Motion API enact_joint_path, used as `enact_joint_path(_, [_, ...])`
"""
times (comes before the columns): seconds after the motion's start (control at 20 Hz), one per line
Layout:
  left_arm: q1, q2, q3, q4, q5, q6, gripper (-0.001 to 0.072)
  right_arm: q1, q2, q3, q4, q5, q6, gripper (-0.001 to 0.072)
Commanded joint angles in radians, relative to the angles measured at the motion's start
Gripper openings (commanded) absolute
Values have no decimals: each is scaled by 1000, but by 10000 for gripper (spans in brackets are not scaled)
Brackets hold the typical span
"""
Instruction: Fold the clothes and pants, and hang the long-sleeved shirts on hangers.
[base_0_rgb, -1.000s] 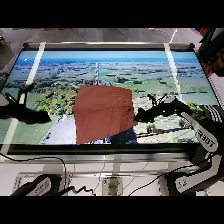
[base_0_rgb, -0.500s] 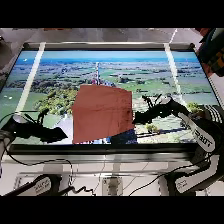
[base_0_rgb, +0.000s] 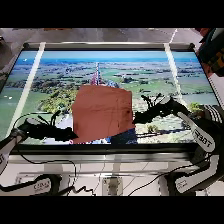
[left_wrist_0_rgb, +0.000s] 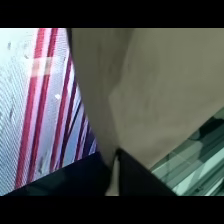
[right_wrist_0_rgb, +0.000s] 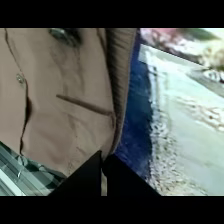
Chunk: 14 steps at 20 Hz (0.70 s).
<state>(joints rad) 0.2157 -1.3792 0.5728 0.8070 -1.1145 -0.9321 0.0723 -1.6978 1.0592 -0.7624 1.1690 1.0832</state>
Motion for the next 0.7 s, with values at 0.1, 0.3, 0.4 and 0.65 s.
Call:
enact_joint_path(0.1, [-33, -5, 105, -16, -95, 51, 12, 1, 74, 97, 6, 46, -27, 19])
enact_joint_path(0.3, [-33, 109, 373, -61, -169, 50, 12, 27, 219, 179, 6, 43, -30, 19])
enact_joint_path(0.4, [-31, 204, 529, -84, -162, 50, 12, 51, 312, 227, 10, 43, -29, 19])
enact_joint_path(0.65, [-30, 490, 790, -85, -21, 50, 12, 102, 561, 311, 207, 42, -26, 19])
